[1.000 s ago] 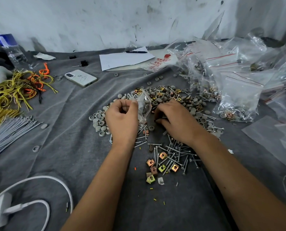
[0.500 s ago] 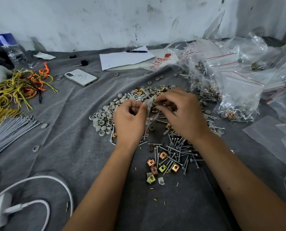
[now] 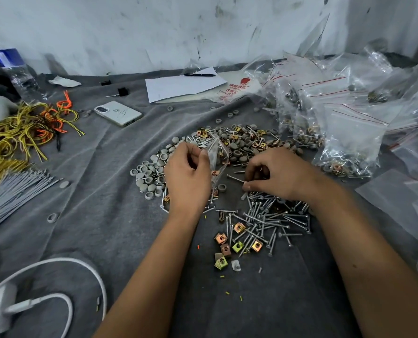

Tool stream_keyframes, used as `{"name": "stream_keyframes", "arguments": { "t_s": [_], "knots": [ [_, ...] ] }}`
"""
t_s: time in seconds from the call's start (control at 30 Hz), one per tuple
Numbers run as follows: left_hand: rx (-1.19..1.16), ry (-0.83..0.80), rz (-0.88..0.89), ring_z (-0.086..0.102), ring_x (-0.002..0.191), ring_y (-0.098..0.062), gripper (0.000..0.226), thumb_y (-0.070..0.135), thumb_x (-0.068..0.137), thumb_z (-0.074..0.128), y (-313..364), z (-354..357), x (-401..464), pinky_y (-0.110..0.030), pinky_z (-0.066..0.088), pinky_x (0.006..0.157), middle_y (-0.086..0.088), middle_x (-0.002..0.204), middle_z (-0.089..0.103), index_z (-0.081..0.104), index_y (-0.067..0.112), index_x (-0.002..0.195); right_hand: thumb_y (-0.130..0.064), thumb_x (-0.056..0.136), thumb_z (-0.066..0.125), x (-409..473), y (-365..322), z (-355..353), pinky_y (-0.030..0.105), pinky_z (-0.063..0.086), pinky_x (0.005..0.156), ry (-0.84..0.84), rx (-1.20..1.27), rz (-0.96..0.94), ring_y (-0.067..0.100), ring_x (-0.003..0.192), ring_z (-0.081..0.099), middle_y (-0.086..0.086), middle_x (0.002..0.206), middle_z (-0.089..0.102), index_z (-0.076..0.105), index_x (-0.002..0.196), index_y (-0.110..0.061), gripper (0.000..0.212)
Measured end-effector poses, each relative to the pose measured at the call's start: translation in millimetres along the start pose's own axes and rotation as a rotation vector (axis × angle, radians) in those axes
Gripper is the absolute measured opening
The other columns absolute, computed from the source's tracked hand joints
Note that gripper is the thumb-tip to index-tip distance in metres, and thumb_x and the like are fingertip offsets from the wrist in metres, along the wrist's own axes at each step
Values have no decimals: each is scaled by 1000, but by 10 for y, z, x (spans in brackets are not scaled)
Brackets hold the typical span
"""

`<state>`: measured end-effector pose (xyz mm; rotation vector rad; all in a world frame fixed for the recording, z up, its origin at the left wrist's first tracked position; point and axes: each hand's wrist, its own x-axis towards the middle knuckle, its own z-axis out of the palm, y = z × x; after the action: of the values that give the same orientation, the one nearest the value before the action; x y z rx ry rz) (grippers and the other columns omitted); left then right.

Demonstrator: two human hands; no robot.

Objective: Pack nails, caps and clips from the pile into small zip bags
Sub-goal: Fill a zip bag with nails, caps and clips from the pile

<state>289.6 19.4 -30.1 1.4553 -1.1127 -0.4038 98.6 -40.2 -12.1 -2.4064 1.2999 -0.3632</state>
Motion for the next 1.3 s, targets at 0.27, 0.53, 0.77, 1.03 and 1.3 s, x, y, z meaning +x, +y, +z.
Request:
{"name": "stream_keyframes", "arguments": {
  "t_s": [0.27,0.53,0.77,1.03,1.3],
  "knots": [
    [34,-35,-10,54,61,-4,19,14,96,68,-6,4,22,-23,46,60,6,69,62,64,18,78,-19,85,82,-18,-76,-1,12,48,75,142,216,-102,-4,86,64,-15,88,68,69,88,-30,18],
    [-68,-146,-90,62,54,-26,17,15,95,74,-39,-29,58,-37,52,54,-15,64,70,71,9,78,-8,79,86,-30,-272,85,17,56,77,431,263,-303,3,83,70,-6,91,76,79,96,-15,20],
    [-273,-182,-231,56,47,-14,16,6,95,70,-72,-66,115,-21,47,46,-12,59,64,70,5,79,-10,83,84,-26,-272,77,12,54,77,582,257,-297,3,83,70,-4,93,76,78,100,-12,18],
    [-388,-175,-311,53,48,-12,17,3,97,63,-80,-93,146,-20,45,46,-8,57,60,66,1,80,-13,92,75,4,44,5,8,45,70,657,147,107,1,73,60,-1,91,75,77,103,-14,11],
    [-399,-190,-323,53,48,-14,15,3,95,59,-52,-101,131,-21,44,45,-11,60,60,63,0,81,-40,79,86,-20,9,-12,39,55,85,264,-132,182,19,94,59,-5,97,58,73,91,-25,23]
  ]
}}
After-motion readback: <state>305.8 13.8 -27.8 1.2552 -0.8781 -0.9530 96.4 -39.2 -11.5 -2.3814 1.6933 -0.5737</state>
